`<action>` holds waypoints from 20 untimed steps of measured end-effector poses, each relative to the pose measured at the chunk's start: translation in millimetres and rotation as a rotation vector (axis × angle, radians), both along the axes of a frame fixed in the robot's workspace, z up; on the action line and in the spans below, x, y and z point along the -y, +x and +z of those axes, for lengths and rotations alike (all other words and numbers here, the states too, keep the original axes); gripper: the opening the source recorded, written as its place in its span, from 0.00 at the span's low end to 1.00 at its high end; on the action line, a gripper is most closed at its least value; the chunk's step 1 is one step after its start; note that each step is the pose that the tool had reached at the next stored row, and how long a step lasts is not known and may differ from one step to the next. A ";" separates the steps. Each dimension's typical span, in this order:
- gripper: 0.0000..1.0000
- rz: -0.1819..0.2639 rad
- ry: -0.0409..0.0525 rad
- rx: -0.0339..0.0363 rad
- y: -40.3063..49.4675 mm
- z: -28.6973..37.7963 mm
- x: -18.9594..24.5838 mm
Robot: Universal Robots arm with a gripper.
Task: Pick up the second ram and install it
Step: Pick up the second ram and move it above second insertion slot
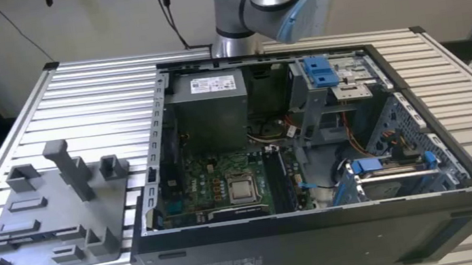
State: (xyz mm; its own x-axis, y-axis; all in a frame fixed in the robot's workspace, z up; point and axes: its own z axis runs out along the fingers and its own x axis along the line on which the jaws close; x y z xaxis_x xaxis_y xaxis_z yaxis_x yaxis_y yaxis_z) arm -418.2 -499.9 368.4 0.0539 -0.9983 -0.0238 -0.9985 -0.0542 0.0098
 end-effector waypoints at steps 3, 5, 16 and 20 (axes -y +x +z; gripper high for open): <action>0.18 0.011 0.0000 0.0000 0.0 0.0 0.0; 0.24 0.018 0.0000 0.0000 0.0 0.0 0.0; 0.48 0.058 0.0000 0.0000 0.0 0.0 0.0; 0.48 0.061 0.0005 -0.0001 0.1 -0.9 0.0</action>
